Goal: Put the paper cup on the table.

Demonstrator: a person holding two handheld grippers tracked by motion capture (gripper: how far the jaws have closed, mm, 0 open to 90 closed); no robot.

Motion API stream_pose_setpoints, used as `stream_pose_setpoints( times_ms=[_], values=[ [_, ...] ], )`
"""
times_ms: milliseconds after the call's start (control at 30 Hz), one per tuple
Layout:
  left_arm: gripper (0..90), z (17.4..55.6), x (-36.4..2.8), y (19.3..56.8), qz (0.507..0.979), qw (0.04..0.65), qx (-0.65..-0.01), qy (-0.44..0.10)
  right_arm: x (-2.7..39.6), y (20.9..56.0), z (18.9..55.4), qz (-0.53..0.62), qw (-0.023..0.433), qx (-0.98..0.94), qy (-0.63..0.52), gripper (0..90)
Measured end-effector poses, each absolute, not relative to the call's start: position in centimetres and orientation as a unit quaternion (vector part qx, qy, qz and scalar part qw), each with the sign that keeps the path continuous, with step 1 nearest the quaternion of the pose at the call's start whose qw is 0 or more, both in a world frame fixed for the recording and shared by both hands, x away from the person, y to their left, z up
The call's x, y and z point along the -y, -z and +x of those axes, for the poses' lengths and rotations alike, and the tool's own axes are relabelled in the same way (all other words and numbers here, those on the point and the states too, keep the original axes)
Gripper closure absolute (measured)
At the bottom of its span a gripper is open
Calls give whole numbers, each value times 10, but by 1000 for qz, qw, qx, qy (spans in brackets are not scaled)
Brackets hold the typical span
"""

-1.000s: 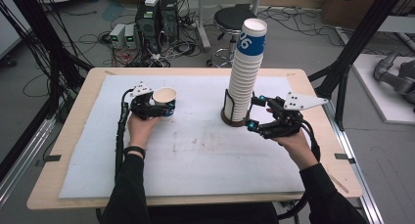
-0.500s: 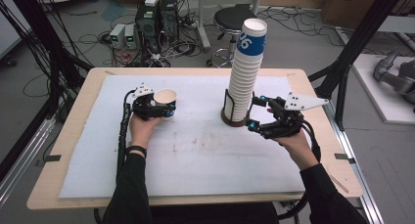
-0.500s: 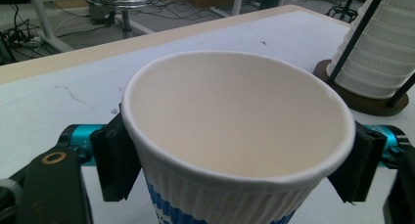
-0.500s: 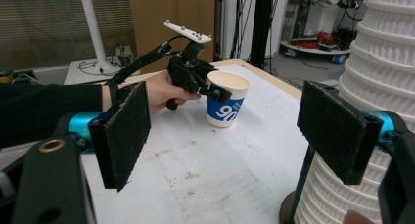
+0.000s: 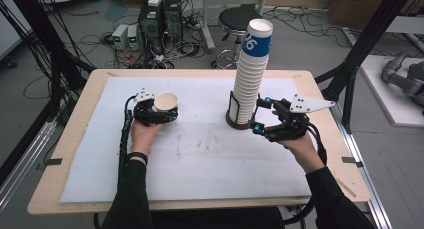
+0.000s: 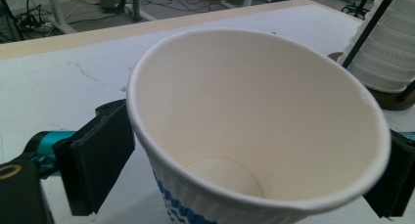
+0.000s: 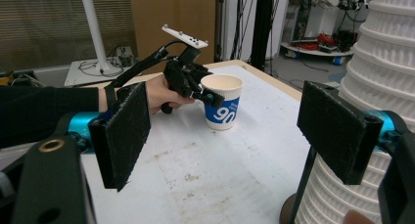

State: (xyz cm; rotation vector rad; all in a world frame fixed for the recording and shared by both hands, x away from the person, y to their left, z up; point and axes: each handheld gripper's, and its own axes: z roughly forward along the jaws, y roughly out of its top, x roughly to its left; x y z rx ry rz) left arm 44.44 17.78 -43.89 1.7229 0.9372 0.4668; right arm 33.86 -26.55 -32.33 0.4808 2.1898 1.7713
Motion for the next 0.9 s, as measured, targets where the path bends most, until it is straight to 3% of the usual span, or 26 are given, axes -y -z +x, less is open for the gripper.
stream_pose_setpoints(
  times_ms=[233,900],
  values=[
    [17,441,-174,436,734,524,-386,-195,266,323,338,167,140,-758,-614,203],
    [17,414,-202,422,745,492,-406,-196,267,323,338,167,138,-753,-621,190]
  ],
)
